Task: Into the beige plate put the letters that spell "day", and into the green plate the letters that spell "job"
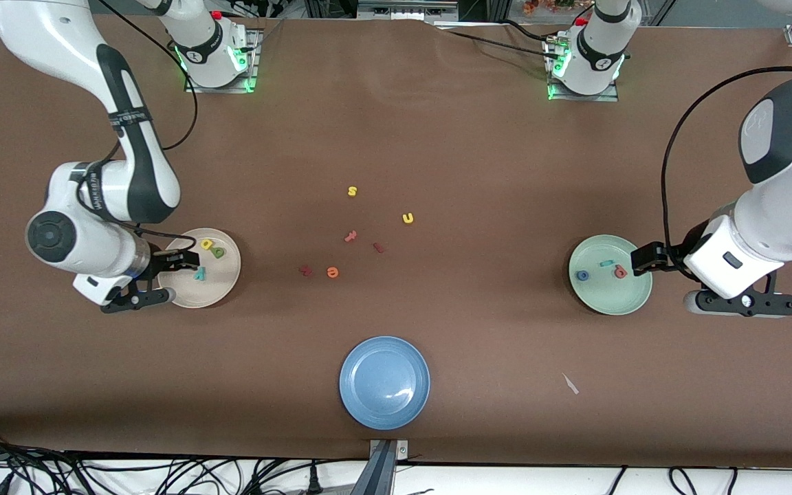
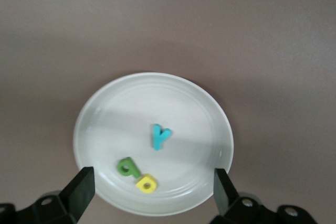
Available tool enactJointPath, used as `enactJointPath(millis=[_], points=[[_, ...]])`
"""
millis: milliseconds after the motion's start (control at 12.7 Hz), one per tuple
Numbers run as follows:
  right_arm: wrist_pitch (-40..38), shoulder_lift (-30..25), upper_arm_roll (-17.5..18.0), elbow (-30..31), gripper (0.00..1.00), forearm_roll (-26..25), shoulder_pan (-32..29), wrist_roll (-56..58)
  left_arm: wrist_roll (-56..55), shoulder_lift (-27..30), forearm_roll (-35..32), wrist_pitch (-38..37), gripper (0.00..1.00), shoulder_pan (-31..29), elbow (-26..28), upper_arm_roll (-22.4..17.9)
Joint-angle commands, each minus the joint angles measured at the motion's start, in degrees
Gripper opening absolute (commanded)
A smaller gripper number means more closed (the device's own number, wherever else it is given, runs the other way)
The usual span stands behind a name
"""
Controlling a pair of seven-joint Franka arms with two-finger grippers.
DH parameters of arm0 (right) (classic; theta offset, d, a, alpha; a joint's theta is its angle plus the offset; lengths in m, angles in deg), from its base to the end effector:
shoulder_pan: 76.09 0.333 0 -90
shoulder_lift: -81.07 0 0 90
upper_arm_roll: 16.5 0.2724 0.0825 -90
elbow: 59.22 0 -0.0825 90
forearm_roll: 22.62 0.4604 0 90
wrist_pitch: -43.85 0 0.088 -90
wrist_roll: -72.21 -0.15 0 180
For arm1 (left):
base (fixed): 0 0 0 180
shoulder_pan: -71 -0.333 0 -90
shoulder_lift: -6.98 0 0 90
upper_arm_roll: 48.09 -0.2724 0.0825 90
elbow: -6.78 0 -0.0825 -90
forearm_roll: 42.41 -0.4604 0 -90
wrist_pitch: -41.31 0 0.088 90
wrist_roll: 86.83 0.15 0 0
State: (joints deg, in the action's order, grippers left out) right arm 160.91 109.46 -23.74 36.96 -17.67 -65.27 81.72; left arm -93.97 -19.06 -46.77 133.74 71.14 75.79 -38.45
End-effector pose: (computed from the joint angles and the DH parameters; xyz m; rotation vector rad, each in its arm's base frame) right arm 0.6943 0.0530 0.1823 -3.1006 -0.3041 0.1957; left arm 0.7342 -0.0952 0.4328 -3.1326 0.0556 0.0614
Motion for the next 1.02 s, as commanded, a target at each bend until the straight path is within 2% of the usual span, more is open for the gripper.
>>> enactJointPath(millis=[0,236,708,865,944], points=[[-11.5,-2.4,0.6,-7.6,1.0,2.8,-0.4,-1.0,2.1,4.7,1.7,2.5,1.0,0.0,6.6,-1.3],[-18.5,-5.4,-0.1,-13.0,1.0,2.0,-0.6,-1.2,4.0,5.1,1.8,4.1,1.0,-1.1,8.2,-1.3],[-25.3,-15.8,-1.3,-12.7,1.0,-0.1,-0.8,-1.1,3.0,5.3,1.8,3.9,1.0,-1.5,6.8,-1.1],[-27.0,-20.4,-0.1,-10.3,1.0,-0.8,-2.7,-1.3,3.0,5.4,1.9,3.8,1.0,-1.7,6.7,-1.3],[-29.6,-22.0,1.8,-10.3,1.0,-0.6,-5.3,-2.7,3.1,5.4,2.8,3.8,1.0,-2.9,6.7,-1.2]])
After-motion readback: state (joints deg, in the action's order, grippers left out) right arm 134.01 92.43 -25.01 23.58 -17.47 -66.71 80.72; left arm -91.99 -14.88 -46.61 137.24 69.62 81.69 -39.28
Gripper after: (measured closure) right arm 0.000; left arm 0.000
